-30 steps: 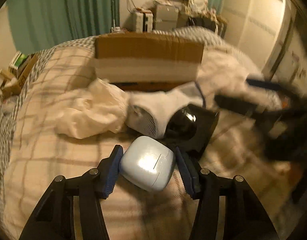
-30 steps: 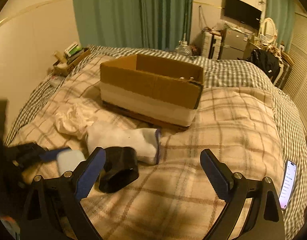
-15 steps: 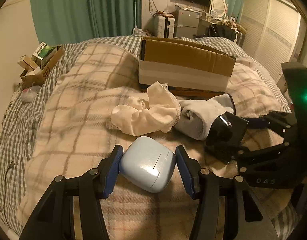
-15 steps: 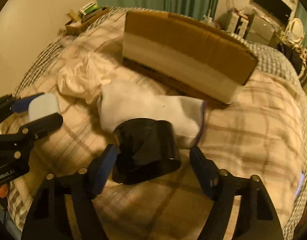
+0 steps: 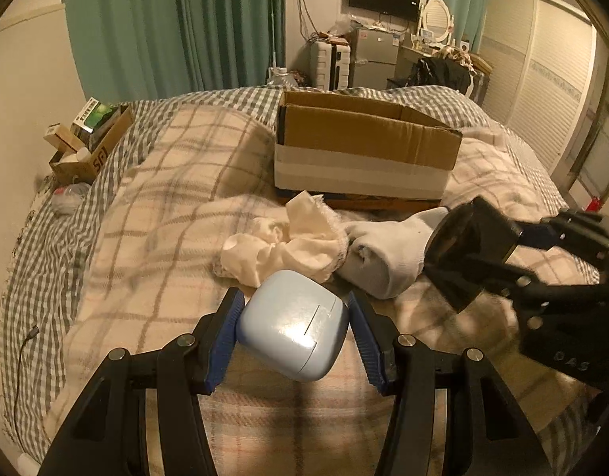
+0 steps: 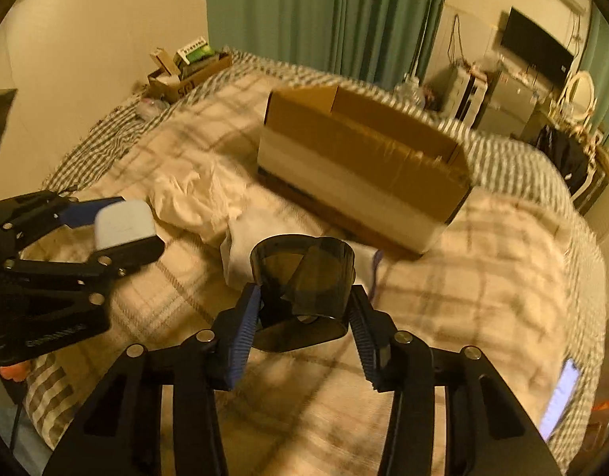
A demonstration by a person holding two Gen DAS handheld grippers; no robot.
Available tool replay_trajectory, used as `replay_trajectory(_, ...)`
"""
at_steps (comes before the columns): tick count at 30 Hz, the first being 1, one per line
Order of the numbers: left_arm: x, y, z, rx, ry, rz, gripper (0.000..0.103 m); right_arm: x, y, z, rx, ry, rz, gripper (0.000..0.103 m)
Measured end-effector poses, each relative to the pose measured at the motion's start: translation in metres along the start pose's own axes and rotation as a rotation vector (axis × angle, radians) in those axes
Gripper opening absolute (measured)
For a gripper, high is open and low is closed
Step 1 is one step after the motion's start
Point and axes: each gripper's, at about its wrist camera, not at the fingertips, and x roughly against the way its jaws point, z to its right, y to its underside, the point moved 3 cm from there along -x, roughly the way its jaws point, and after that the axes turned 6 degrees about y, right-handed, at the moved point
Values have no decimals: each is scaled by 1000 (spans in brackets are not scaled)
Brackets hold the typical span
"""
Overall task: Organize objects
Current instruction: 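Carry the earbud case and black cup over the box and release both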
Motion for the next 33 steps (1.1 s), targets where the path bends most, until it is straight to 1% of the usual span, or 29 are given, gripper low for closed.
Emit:
replay_trajectory(4, 6, -13, 3, -11, -4, 27, 55, 15, -11, 5, 19, 32, 42, 41)
replay_trajectory(7, 12, -30, 4, -30, -16, 59, 55, 23, -21, 14, 24, 59, 73, 39)
replay_trajectory(10, 13, -50, 3, -27, -6, 82, 55, 29, -35, 27, 14, 91, 98, 37)
replay_trajectory(13, 10, -75, 1, -24, 6, 94, 55, 33, -50, 40, 19, 119, 128, 33)
replay_trajectory(16, 10, -100, 1, -33, 9, 117, 55, 39, -69, 52, 19, 143, 158, 33)
replay_trajectory(17, 10, -114, 1, -40, 1, 135, 55, 42, -75, 57, 14, 154, 165, 33)
replay_trajectory(19, 8, -131, 0, -44, -20, 151, 55, 46, -89, 64, 11, 169, 190, 32)
replay_trajectory(22, 4, -160, 1, -42, -18, 172, 55, 49, -112, 77, 2, 168, 228, 32)
replay_trajectory(25, -3, -187, 3, -35, 1, 186, 55, 47, -132, 91, -13, 174, 252, 32)
replay_trajectory(27, -11, -207, 6, -34, 13, 190, 55, 39, -147, 102, -23, 174, 251, 31)
replay_trajectory(29, -21, -228, 12, -33, 9, 197, 55, 28, -161, 110, -30, 174, 246, 31)
replay_trajectory(31, -32, -241, 18, -43, 11, 190, 55, 16, -173, 118, -35, 170, 240, 31)
replay_trajectory(33, -50, -248, 21, -44, 17, 162, 55, -2, -180, 124, -38, 159, 225, 31)
